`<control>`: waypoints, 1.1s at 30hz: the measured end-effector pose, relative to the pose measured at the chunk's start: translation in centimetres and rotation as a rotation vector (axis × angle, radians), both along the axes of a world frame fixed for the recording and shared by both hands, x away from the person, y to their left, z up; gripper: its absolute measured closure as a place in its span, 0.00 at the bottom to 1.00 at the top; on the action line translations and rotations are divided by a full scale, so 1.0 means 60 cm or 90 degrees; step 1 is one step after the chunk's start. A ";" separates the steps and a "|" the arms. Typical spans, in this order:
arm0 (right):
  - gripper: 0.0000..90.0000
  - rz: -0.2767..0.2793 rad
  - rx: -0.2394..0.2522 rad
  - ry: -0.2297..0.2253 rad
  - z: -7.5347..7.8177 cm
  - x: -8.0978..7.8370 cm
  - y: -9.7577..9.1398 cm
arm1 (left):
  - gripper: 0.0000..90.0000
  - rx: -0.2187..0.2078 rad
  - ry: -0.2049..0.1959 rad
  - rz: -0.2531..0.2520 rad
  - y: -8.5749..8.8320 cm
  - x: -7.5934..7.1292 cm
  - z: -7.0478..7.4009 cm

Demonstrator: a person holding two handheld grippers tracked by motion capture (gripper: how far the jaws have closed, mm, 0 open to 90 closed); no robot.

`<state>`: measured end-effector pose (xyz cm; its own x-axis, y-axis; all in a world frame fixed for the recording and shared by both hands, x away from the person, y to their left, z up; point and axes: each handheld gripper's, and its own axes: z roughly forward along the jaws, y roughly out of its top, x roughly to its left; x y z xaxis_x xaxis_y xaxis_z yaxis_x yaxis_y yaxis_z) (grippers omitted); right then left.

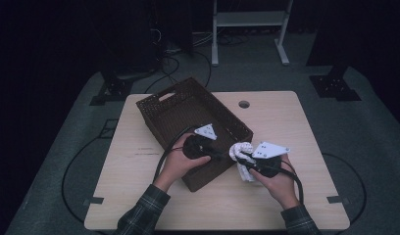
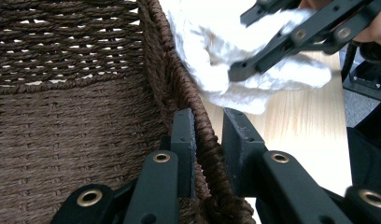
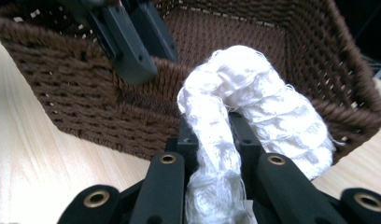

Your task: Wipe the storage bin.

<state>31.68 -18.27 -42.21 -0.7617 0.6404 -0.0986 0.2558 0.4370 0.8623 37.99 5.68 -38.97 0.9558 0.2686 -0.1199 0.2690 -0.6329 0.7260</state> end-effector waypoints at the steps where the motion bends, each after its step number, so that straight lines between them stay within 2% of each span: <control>1: 0.86 0.000 -0.001 0.004 -0.003 0.001 0.001 | 0.82 0.000 0.000 0.000 0.000 0.000 0.000; 9: 0.86 0.005 -0.032 0.030 -0.035 0.012 0.007 | 0.82 0.002 -0.001 -0.001 0.000 0.000 0.000; 13: 0.86 0.009 -0.049 0.060 -0.055 0.017 0.014 | 0.82 0.002 -0.001 -0.002 0.000 0.000 0.000; 16: 0.86 0.015 -0.074 0.074 -0.069 0.021 0.021 | 0.82 0.002 -0.001 -0.002 0.000 0.000 0.000; 23: 0.86 0.018 -0.087 0.103 -0.089 0.028 0.027 | 0.82 0.002 -0.001 -0.002 0.000 0.000 0.000; 27: 0.86 0.017 -0.091 0.100 -0.088 0.027 0.029 | 0.82 0.002 -0.001 -0.001 0.000 0.000 0.000; 28: 0.86 0.018 -0.091 0.090 -0.085 0.026 0.028 | 0.82 0.002 -0.001 -0.001 0.000 0.000 0.000; 33: 0.86 0.016 -0.067 0.067 -0.061 0.017 0.022 | 0.82 0.001 -0.001 -0.001 0.000 0.000 0.000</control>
